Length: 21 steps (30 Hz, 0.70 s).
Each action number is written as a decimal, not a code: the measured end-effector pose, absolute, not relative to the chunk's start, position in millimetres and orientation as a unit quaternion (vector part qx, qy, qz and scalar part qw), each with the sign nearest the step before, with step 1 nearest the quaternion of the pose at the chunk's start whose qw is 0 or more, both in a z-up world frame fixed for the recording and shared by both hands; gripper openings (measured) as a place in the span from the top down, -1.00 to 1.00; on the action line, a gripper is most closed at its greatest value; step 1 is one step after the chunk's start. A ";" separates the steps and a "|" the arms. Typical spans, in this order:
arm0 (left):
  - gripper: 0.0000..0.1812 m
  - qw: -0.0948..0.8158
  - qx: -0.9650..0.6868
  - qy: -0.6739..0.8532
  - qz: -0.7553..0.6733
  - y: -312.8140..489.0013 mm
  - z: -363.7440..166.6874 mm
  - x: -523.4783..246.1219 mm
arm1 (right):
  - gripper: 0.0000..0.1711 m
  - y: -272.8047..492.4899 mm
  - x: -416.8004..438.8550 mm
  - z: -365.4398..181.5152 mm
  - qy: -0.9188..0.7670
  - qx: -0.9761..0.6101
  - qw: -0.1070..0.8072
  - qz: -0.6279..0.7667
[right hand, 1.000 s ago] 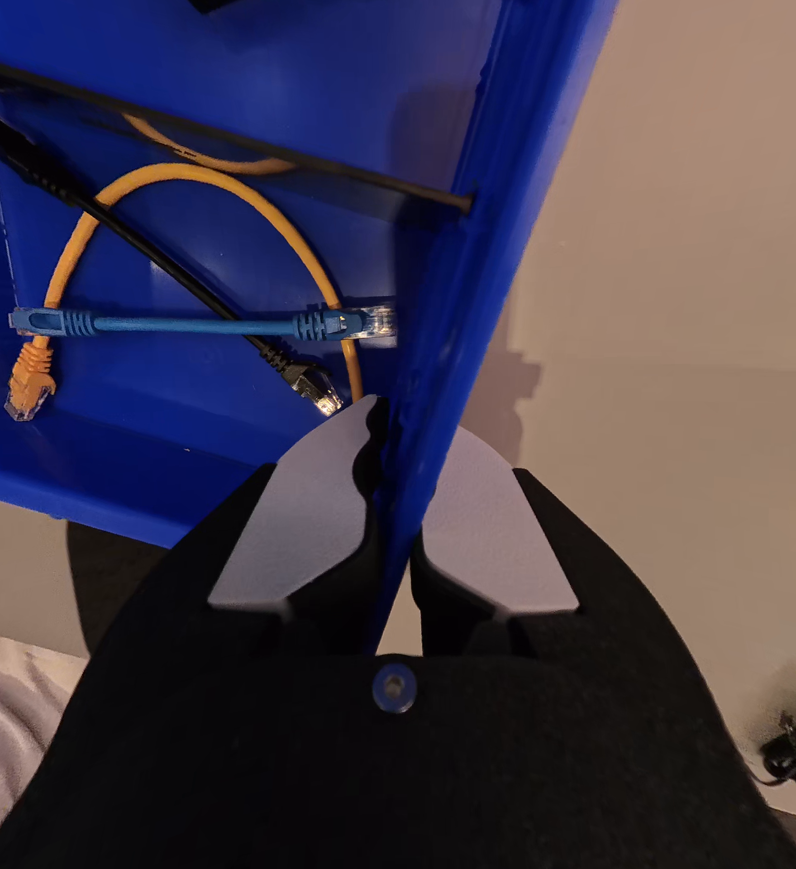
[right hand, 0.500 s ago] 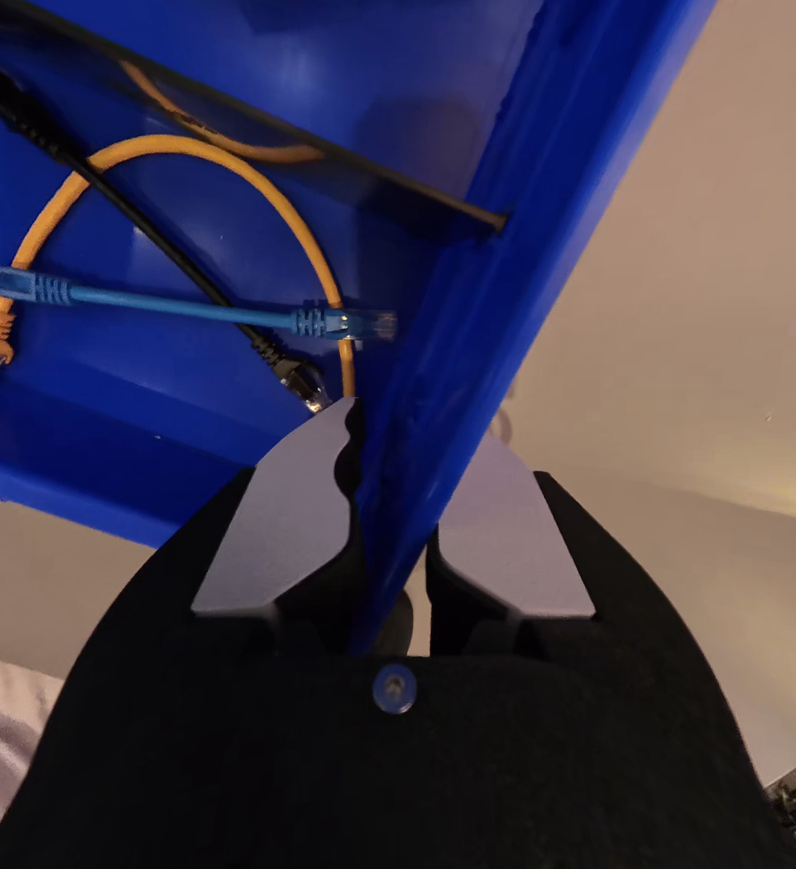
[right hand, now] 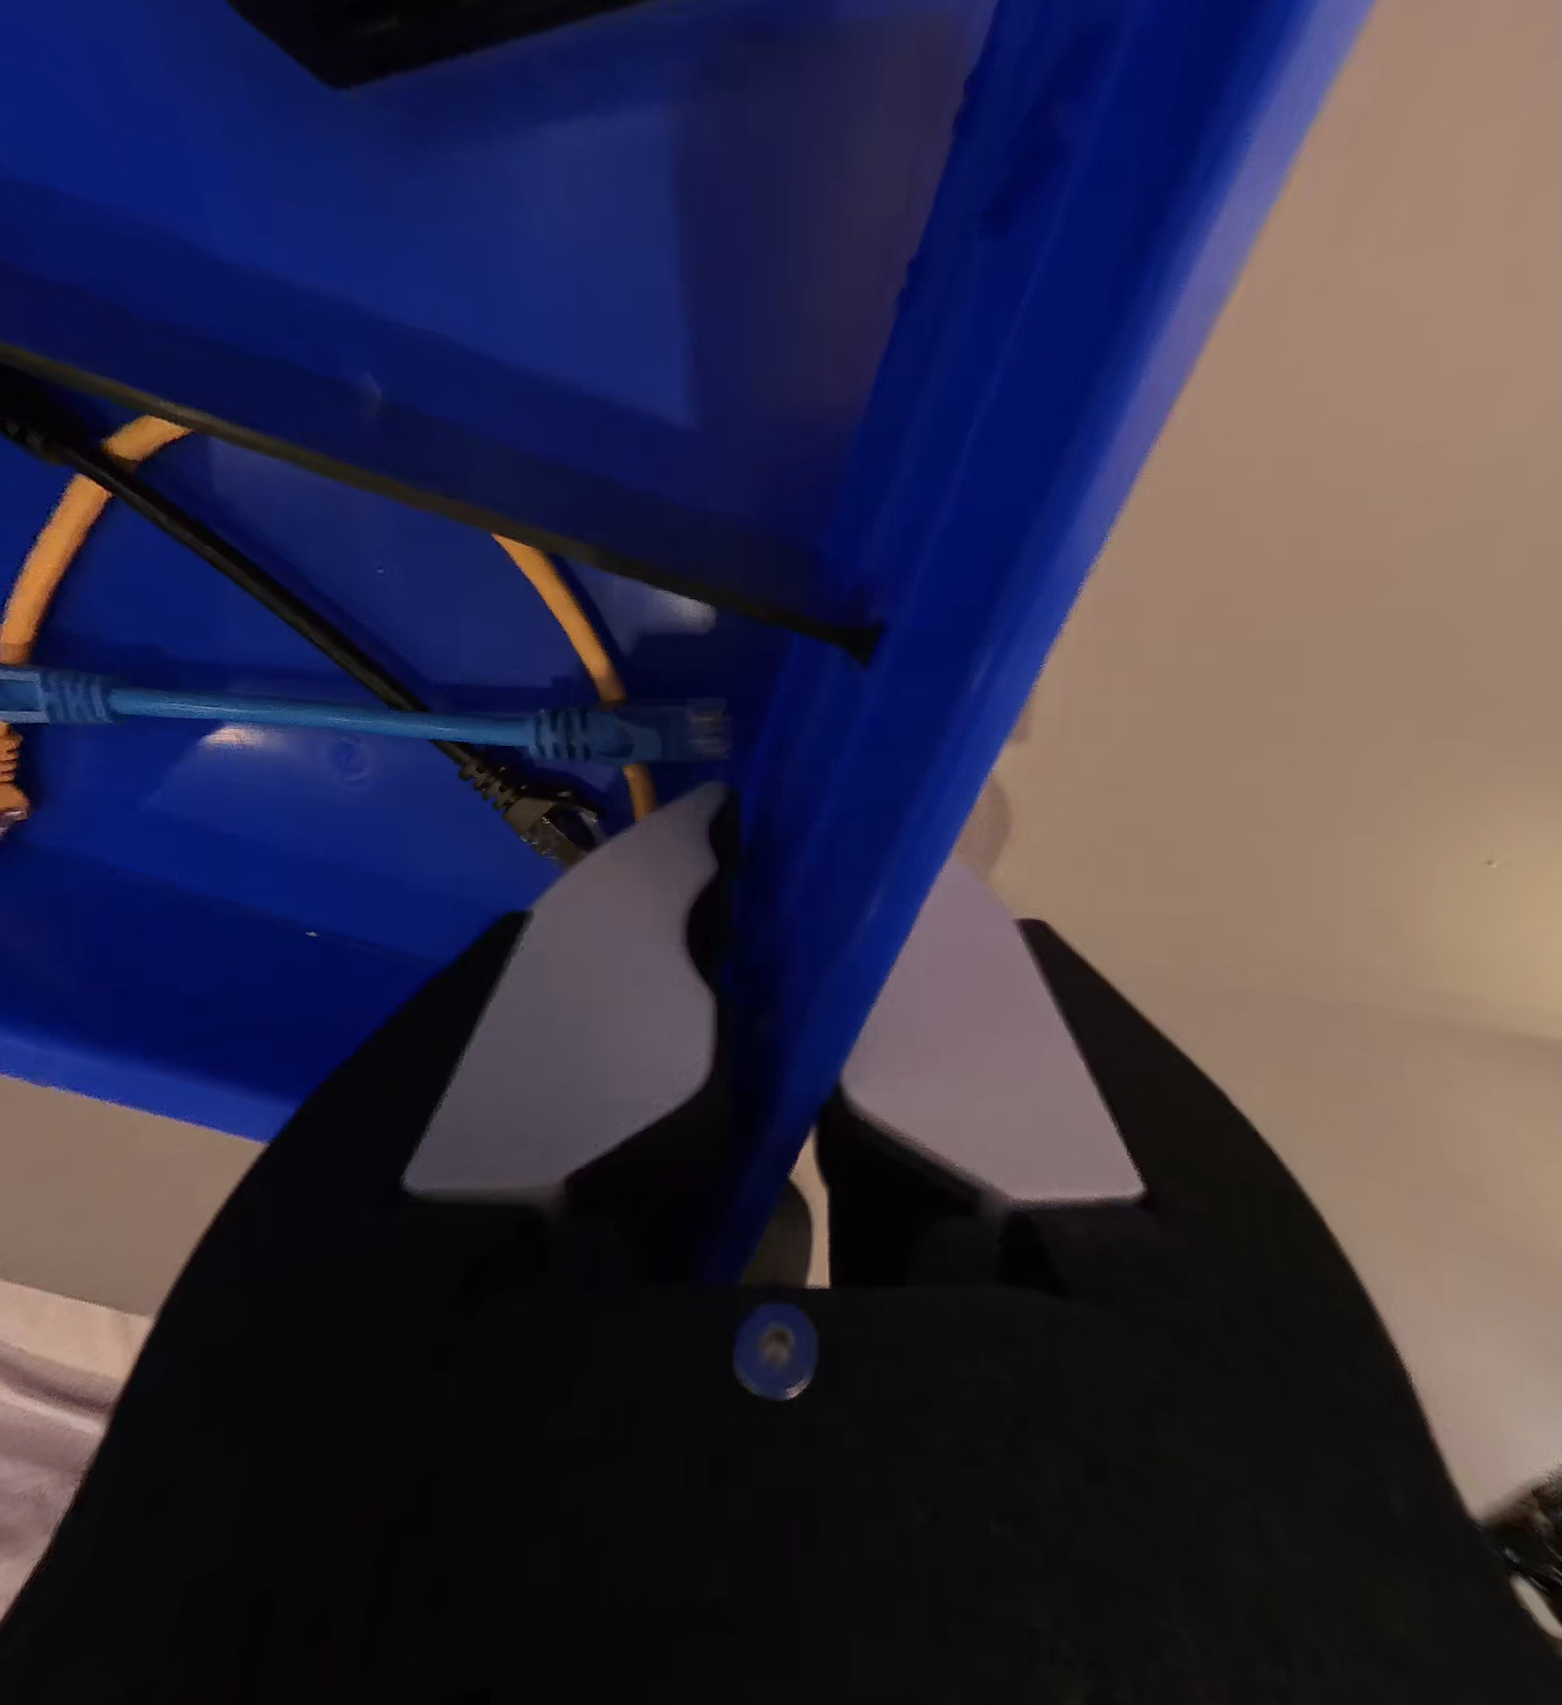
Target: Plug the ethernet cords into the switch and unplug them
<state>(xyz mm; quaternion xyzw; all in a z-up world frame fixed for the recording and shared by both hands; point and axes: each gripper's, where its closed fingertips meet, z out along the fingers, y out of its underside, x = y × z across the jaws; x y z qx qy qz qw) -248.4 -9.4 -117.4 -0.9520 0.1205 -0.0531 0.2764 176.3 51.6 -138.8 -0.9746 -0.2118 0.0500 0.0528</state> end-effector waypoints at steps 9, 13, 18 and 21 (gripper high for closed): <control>0.51 0.287 -0.946 0.143 -0.057 -5.3 -116.6 -218.0 | 0.95 46.0 173.6 -138.6 -0.172 -0.982 0.022 0.078; 0.41 0.291 -0.945 0.144 -0.045 -7.5 -118.2 -220.3 | 0.93 46.2 174.1 -138.8 -0.170 -0.983 0.019 0.069; 0.38 0.333 -0.931 0.137 -0.052 -7.8 -105.9 -220.5 | 0.92 46.9 171.6 -139.4 -0.175 -0.983 0.007 0.059; 0.38 0.358 -0.922 0.141 -0.045 -12.6 -90.9 -225.7 | 0.96 46.9 170.0 -139.1 -0.168 -0.983 0.003 0.076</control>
